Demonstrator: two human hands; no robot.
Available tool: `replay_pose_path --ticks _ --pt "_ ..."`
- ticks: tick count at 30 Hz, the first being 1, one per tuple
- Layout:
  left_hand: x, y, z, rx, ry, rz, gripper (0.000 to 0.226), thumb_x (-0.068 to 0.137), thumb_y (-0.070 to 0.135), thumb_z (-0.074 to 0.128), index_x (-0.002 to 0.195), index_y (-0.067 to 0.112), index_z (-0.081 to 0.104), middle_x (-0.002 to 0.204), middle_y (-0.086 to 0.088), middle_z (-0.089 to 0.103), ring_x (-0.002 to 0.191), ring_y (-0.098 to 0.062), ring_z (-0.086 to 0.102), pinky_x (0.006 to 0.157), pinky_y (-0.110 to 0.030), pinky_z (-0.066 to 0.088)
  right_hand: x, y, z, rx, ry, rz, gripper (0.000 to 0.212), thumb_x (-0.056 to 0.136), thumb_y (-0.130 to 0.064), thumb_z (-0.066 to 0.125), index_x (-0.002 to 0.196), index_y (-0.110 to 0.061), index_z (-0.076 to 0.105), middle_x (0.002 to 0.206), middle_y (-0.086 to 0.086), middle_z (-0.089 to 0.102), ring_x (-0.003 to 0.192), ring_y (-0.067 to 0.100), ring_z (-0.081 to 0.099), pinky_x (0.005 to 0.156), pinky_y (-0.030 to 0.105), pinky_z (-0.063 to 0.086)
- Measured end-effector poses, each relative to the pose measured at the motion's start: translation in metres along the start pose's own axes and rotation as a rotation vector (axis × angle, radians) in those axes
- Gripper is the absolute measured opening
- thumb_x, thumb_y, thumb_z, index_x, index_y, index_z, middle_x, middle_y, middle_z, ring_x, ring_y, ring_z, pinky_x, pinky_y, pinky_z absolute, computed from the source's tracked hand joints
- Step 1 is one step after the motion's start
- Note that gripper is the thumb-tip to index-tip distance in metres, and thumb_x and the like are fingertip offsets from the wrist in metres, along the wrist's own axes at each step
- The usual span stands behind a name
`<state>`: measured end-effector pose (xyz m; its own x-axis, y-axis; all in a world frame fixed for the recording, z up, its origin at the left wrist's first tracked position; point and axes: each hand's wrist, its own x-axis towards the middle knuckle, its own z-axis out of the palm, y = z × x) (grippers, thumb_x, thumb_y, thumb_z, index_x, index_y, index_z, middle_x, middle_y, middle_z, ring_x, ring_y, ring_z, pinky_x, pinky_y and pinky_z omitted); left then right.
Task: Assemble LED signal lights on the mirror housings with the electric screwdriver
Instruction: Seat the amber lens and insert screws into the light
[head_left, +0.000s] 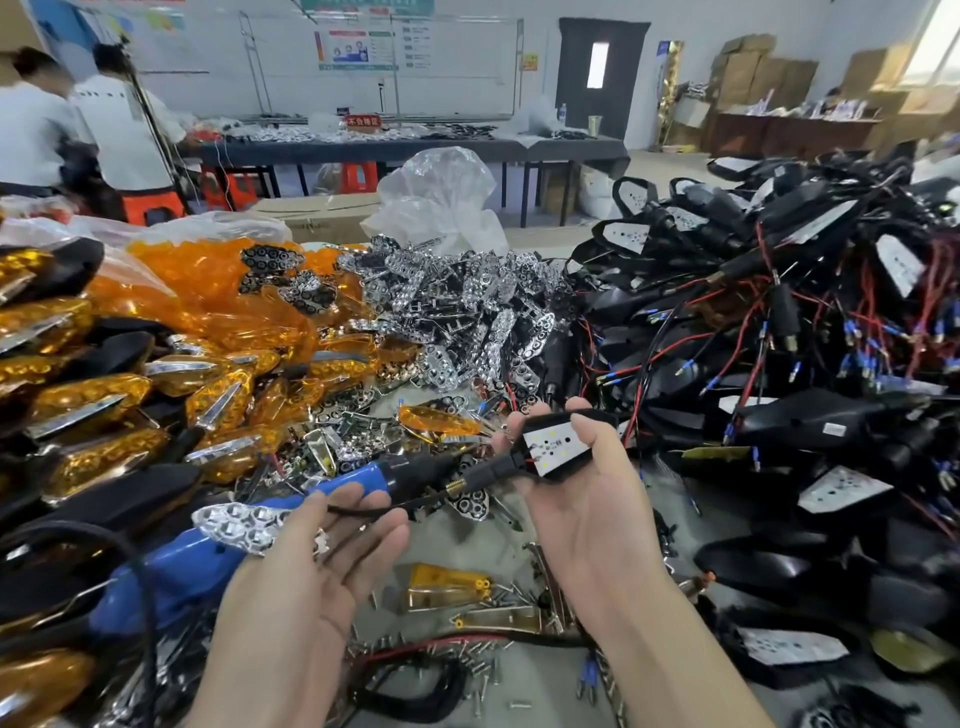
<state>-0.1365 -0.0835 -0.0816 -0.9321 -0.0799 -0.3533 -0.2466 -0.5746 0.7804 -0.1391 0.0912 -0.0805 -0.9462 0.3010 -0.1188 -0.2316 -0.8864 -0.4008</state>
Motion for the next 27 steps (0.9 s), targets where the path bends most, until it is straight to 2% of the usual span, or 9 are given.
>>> replay_pose_path --ticks 5,8,12,14,17,20,22,25,27 --pt "0.004 -0.001 0.001 0.075 0.066 0.143 0.024 0.104 0.023 0.049 0.094 0.003 0.061 0.082 -0.012 0.076 0.063 -0.024 0.074 0.050 -0.028 0.059 0.002 -0.003 -0.001 0.041 0.048 -0.016 0.017 0.104 -0.007 0.040 0.099 -0.011 0.056 0.075 0.013 0.068 0.065 0.030 0.069 0.064 0.042 0.061" --pt "0.001 0.006 -0.001 0.175 0.173 0.310 0.017 0.103 0.033 0.050 0.099 0.018 0.056 0.082 0.010 0.076 0.066 -0.017 0.074 0.057 -0.032 0.061 0.003 -0.005 -0.001 0.075 0.050 -0.004 0.016 0.104 -0.008 0.041 0.099 -0.012 0.056 0.074 0.013 0.069 0.065 0.031 0.070 0.064 0.043 0.062" --pt "0.011 0.031 0.002 0.187 0.260 0.332 0.026 0.105 0.030 0.044 0.125 0.019 0.057 0.126 -0.004 0.057 0.069 -0.008 0.062 0.046 -0.019 0.054 0.003 -0.003 -0.003 0.071 0.023 0.011 0.015 0.103 -0.009 0.041 0.100 -0.012 0.055 0.076 0.013 0.068 0.066 0.031 0.070 0.065 0.042 0.062" --pt "0.014 0.034 0.003 0.209 0.213 0.327 0.043 0.104 0.028 0.047 0.140 0.004 0.048 0.097 -0.007 0.055 0.046 -0.003 0.056 0.057 -0.030 0.053 0.001 -0.002 -0.003 0.067 0.009 0.025 0.015 0.103 -0.009 0.041 0.100 -0.012 0.055 0.077 0.013 0.067 0.067 0.031 0.069 0.065 0.042 0.062" --pt "0.017 0.026 0.007 0.377 0.115 0.444 0.046 0.104 0.025 0.047 0.134 -0.011 0.049 0.072 -0.004 0.043 0.051 -0.010 0.056 0.066 -0.038 0.047 -0.001 -0.001 -0.003 0.047 0.016 0.054 0.016 0.104 -0.010 0.041 0.100 -0.012 0.056 0.075 0.012 0.068 0.067 0.030 0.071 0.066 0.042 0.063" --pt "0.015 0.012 0.004 0.434 0.014 0.490 0.041 0.107 0.028 0.039 0.138 0.003 0.047 0.069 -0.008 0.051 0.057 -0.025 0.048 0.055 -0.039 0.040 -0.002 0.001 -0.001 0.027 0.018 0.067 0.017 0.105 -0.010 0.039 0.100 -0.012 0.056 0.074 0.012 0.068 0.067 0.030 0.071 0.064 0.041 0.062" --pt "0.003 0.006 0.003 0.512 -0.107 0.648 0.048 0.102 0.052 0.036 0.120 0.010 0.052 0.067 -0.006 0.064 0.054 -0.021 0.057 0.054 -0.037 0.044 -0.004 0.003 0.000 0.021 0.012 0.083 0.016 0.105 -0.010 0.039 0.102 -0.012 0.055 0.074 0.012 0.069 0.066 0.030 0.071 0.064 0.041 0.062" --pt "-0.005 -0.002 -0.008 0.664 -0.195 0.715 0.092 0.075 0.092 0.033 0.095 0.007 0.061 0.067 -0.001 0.069 0.045 -0.007 0.057 0.048 -0.018 0.046 -0.005 0.007 0.000 -0.004 -0.026 0.128 0.014 0.104 -0.009 0.038 0.103 -0.012 0.052 0.075 0.012 0.067 0.066 0.029 0.070 0.063 0.040 0.062" --pt "-0.006 0.000 -0.012 0.764 -0.213 0.738 0.073 0.077 0.089 0.038 0.093 0.023 0.063 0.071 -0.002 0.068 0.050 -0.004 0.060 0.051 -0.019 0.047 -0.005 0.010 -0.001 -0.032 -0.036 0.157 0.015 0.103 -0.008 0.038 0.102 -0.012 0.053 0.075 0.011 0.067 0.067 0.029 0.070 0.065 0.039 0.062"
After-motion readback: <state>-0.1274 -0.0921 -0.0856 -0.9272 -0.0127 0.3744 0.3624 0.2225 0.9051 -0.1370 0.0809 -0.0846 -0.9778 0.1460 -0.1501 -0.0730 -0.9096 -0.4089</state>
